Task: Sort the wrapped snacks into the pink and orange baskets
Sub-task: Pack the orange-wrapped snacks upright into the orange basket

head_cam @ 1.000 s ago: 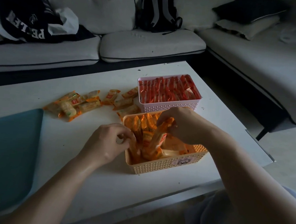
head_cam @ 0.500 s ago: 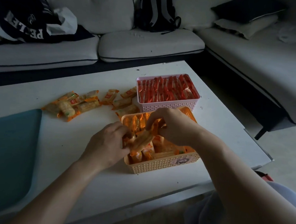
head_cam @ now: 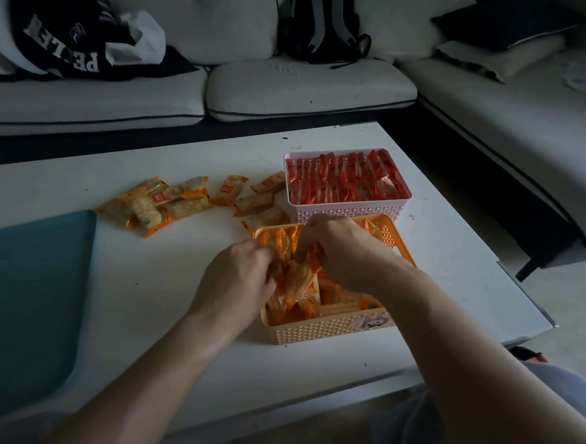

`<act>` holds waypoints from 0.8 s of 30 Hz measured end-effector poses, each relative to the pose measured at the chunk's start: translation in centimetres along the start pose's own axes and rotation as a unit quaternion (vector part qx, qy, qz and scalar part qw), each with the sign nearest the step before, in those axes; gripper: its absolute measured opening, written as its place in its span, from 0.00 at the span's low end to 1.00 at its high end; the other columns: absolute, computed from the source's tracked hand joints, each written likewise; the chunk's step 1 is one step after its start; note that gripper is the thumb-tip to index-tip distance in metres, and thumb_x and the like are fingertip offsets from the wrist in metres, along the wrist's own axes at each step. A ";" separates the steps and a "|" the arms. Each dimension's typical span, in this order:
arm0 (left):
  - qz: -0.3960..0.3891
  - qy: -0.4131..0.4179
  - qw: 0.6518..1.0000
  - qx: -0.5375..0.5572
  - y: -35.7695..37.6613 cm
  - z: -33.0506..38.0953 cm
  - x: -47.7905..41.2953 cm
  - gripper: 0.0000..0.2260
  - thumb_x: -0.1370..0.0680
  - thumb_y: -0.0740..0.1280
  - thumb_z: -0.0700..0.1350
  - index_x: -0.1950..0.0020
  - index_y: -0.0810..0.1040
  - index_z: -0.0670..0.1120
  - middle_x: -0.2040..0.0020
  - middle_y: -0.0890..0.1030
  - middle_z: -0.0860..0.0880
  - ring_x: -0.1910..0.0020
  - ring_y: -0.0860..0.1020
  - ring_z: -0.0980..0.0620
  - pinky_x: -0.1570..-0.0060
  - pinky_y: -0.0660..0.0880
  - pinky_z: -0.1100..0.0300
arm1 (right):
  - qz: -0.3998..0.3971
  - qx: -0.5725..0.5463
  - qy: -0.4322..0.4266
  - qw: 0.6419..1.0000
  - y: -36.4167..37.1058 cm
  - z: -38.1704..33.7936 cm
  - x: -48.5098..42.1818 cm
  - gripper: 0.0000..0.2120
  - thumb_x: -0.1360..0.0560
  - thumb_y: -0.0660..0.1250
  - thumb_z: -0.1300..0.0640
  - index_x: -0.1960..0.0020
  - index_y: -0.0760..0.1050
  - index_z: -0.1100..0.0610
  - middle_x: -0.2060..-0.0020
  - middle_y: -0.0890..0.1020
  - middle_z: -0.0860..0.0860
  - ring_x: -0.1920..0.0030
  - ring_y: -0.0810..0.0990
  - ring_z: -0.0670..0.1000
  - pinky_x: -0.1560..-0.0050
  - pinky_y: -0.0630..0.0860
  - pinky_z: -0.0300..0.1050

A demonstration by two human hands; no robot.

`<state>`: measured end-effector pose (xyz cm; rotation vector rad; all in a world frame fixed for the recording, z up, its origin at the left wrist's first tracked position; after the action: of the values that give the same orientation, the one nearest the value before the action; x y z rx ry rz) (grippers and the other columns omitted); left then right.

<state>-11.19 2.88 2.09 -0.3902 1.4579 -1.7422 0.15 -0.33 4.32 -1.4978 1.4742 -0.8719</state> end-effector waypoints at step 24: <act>-0.031 0.006 0.998 -0.050 1.8 -0.3 -0.1 0.18 0.26 0.73 0.57 0.37 0.78 0.57 0.43 0.75 0.55 0.42 0.73 0.50 0.51 0.72 0.58 | 0.036 0.098 0.120 0.987 2.5 3.9 0.0 0.07 0.21 0.68 0.60 0.44 0.79 0.51 0.58 0.82 0.48 0.65 0.81 0.45 0.67 0.80 0.39</act>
<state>-10.66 3.20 0.39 -0.4826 1.5612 -1.7279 2.68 0.11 0.50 -1.2208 1.5530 -1.1496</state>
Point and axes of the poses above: each hand's wrist, its own x-axis away from the middle knuckle, its own y-axis out of the palm, z = x × y, the point moved 10 cm from there along -x, towards the middle knuckle
